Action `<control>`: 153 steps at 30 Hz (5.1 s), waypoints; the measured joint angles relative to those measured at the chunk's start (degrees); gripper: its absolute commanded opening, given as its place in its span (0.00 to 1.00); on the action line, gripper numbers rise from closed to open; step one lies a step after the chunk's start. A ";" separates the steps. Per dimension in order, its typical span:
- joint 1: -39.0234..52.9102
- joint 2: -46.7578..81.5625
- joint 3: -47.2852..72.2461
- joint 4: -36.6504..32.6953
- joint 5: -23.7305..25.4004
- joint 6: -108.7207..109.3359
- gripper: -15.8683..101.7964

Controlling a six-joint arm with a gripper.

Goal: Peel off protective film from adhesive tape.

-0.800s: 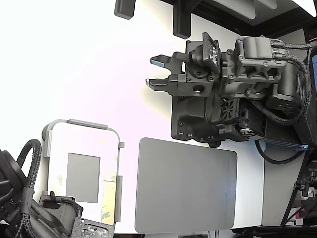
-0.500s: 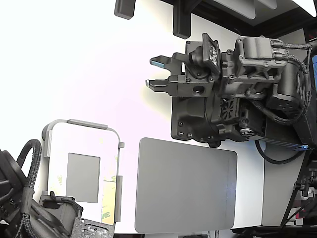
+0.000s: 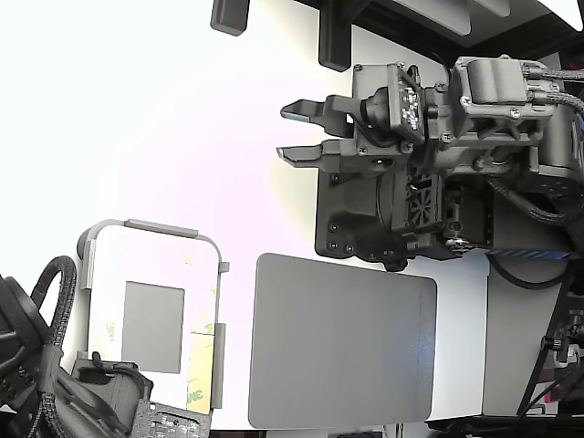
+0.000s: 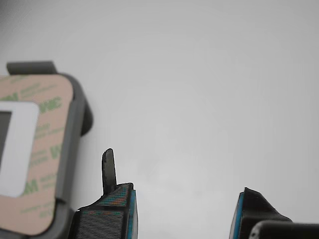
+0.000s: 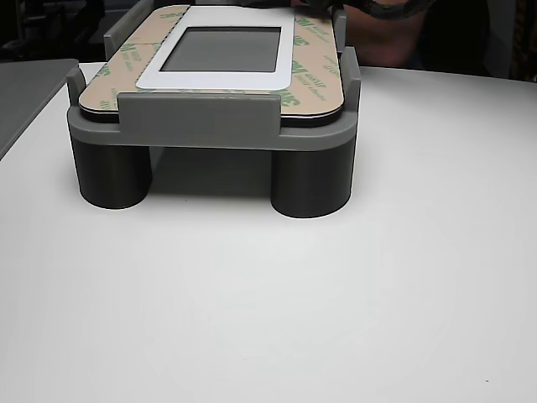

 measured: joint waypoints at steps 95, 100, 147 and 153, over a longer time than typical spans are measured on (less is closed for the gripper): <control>36.74 -50.27 -7.21 -39.11 0.62 -94.04 0.06; 37.44 -51.15 -7.47 -39.90 1.32 -94.13 0.06; 38.41 -52.47 -7.38 -41.40 2.11 -95.89 0.06; 38.41 -52.65 -7.29 -41.40 2.11 -95.89 0.06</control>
